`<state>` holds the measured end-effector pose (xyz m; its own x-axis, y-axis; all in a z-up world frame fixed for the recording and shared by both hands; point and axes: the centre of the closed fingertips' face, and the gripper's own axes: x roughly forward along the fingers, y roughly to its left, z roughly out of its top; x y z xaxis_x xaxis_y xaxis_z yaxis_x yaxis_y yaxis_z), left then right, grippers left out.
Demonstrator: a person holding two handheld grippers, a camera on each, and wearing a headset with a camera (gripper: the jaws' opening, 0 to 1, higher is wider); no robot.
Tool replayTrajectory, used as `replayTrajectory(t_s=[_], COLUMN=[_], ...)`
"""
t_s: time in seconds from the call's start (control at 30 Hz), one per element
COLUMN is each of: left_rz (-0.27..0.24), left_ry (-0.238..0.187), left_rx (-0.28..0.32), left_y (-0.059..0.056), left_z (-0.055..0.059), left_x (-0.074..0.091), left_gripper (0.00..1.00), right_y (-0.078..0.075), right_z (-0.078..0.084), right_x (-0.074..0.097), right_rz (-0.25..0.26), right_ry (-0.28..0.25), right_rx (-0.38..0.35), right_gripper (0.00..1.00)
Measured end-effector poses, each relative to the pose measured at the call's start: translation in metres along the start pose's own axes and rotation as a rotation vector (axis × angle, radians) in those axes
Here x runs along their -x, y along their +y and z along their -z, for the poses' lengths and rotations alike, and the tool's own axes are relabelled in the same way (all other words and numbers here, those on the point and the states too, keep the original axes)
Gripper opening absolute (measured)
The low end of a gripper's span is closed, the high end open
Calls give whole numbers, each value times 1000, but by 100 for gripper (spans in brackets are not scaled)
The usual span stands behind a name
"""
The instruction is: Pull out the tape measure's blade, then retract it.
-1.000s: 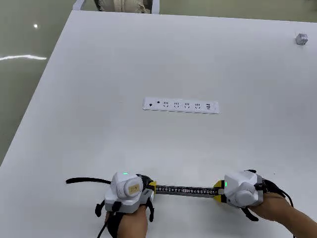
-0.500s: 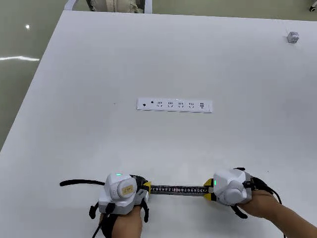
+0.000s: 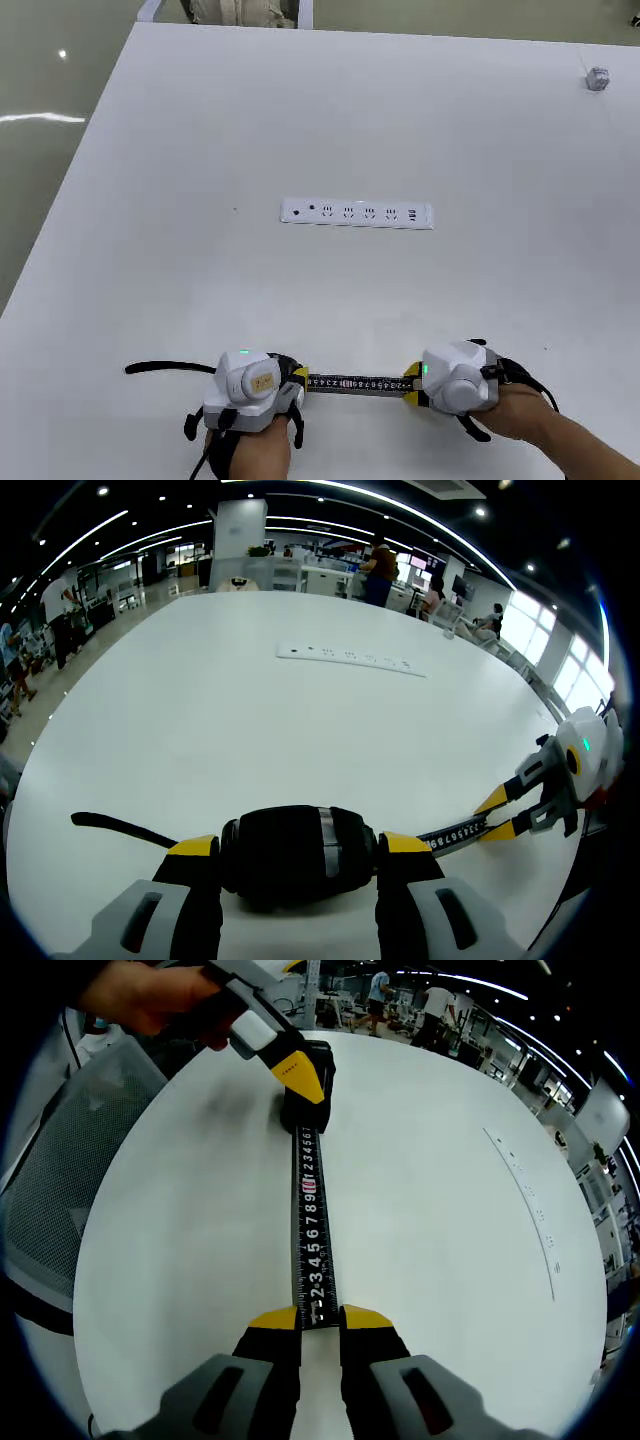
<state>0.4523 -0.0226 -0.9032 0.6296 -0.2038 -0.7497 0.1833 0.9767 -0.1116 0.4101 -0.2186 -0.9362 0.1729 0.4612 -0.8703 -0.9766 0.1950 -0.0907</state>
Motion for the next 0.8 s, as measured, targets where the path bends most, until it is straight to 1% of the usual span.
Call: replayTrajectory(t_s=[0.5, 0.8], left_rz=[0, 0], left_ry=[-1, -1], left_rx=[-1, 0], left_y=[-1, -1], left_z=[0, 0], left_x=[1, 1], left_gripper=[59, 59], right_y=[1, 2], right_z=[-19, -26], right_x=[-10, -13], right_rz=[-4, -8], right_ry=[-18, -24], right_rx=[-1, 3], right_gripper=[13, 13])
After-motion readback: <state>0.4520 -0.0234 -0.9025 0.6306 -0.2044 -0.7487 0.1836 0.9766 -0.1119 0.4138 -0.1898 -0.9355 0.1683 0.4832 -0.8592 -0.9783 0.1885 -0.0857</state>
